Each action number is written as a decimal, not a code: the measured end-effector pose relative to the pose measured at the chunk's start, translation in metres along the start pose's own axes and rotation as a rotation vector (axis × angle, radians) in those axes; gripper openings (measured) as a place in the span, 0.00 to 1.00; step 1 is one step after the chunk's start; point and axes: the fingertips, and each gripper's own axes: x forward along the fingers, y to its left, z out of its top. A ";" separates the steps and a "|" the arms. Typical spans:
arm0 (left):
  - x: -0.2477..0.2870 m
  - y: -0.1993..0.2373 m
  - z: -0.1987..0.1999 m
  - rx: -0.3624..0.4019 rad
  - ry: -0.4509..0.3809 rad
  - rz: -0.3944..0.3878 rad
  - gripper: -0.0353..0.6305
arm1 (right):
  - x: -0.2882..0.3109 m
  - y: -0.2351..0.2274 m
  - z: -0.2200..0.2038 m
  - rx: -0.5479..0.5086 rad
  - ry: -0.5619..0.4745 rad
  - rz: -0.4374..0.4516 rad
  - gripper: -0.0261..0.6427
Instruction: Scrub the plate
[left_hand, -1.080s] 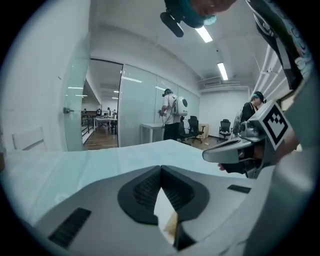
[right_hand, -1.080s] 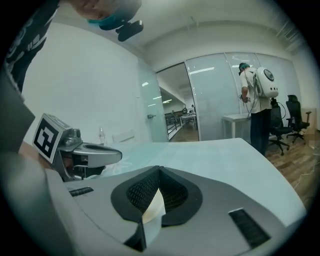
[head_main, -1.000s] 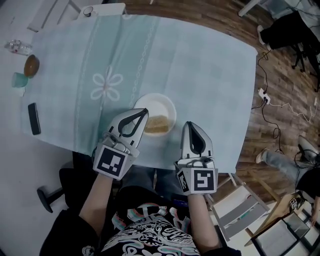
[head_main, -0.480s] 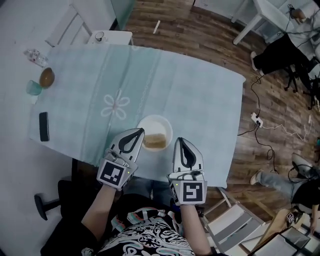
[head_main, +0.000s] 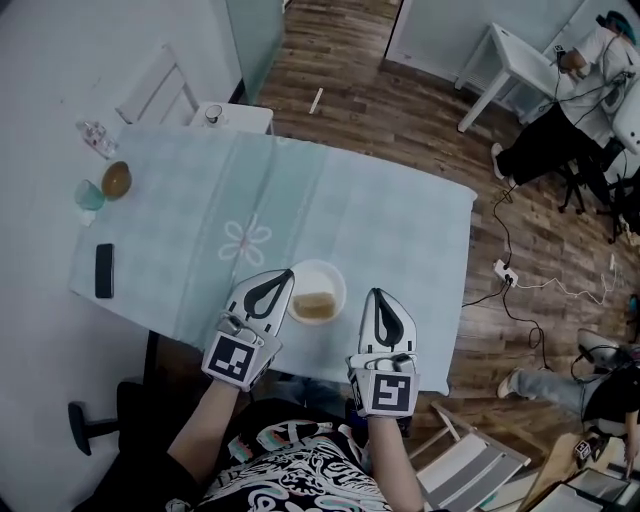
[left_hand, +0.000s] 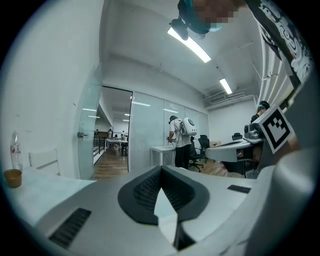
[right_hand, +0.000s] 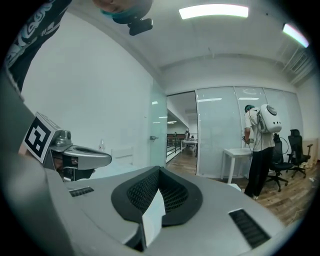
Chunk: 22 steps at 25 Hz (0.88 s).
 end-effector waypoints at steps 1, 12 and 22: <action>-0.001 -0.001 0.002 0.007 0.000 0.004 0.09 | -0.002 -0.003 0.003 -0.003 -0.010 -0.010 0.03; -0.002 0.001 0.036 0.033 -0.070 0.078 0.09 | -0.014 -0.021 0.037 -0.046 -0.110 -0.035 0.03; 0.002 -0.002 0.052 0.035 -0.104 0.066 0.09 | -0.007 -0.028 0.046 -0.055 -0.083 -0.068 0.03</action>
